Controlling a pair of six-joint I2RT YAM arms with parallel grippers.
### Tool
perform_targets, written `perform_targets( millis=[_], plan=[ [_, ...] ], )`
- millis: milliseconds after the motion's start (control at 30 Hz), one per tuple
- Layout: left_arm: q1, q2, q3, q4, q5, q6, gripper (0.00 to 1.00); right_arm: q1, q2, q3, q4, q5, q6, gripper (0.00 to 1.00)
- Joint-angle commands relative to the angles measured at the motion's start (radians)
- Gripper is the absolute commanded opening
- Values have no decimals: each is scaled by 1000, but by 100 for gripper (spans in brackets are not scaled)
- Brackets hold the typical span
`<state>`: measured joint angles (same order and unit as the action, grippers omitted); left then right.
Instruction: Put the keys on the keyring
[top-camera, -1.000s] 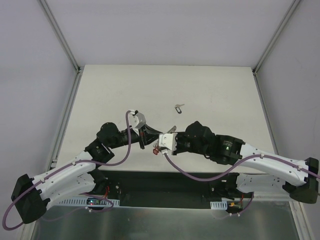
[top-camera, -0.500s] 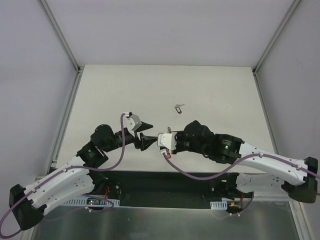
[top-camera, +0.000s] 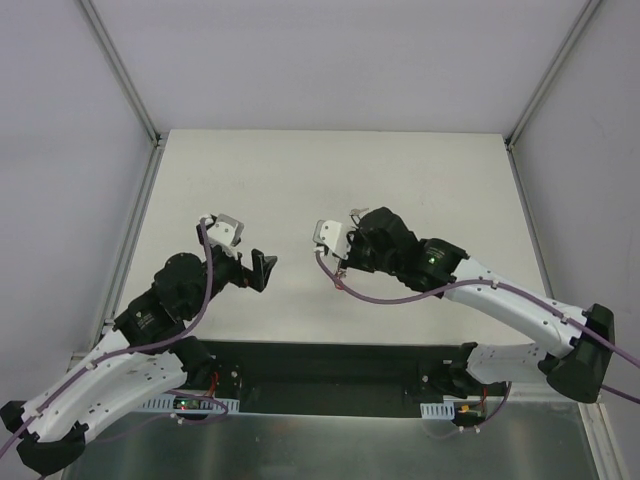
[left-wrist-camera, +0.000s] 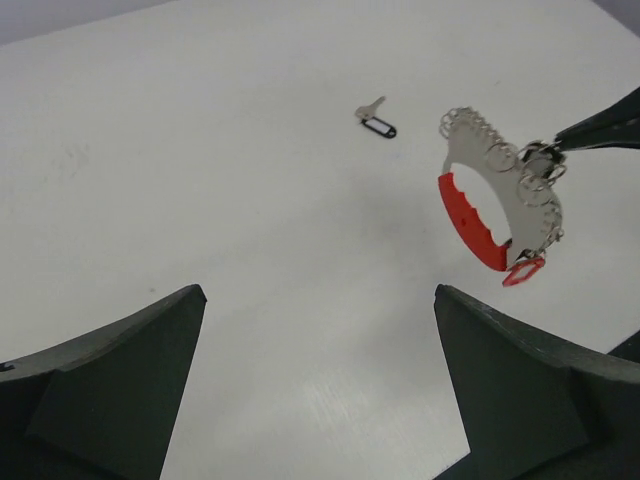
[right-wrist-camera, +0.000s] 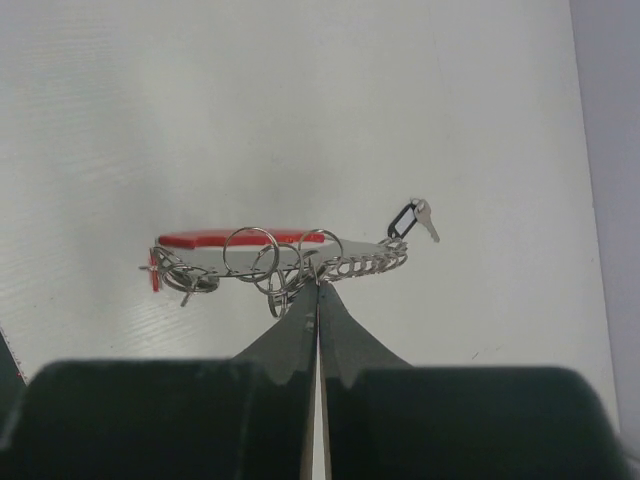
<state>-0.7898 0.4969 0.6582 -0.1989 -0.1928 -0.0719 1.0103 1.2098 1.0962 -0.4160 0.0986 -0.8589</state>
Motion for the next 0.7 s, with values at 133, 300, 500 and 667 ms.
perform_targets(
  millis=[133,300,500,667],
  plan=[
    [81,9,75,-195,-217,-129,99,-64,118,158,-26,-16,133,1],
    [175,-11,57,-212,-177,-154,99,-73,327,353,-24,-46,176,1],
    [193,-58,55,-226,-246,-161,99,-75,539,586,62,-91,228,1],
    [212,-86,46,-228,-258,-160,99,-76,660,592,98,-63,271,2]
  ],
)
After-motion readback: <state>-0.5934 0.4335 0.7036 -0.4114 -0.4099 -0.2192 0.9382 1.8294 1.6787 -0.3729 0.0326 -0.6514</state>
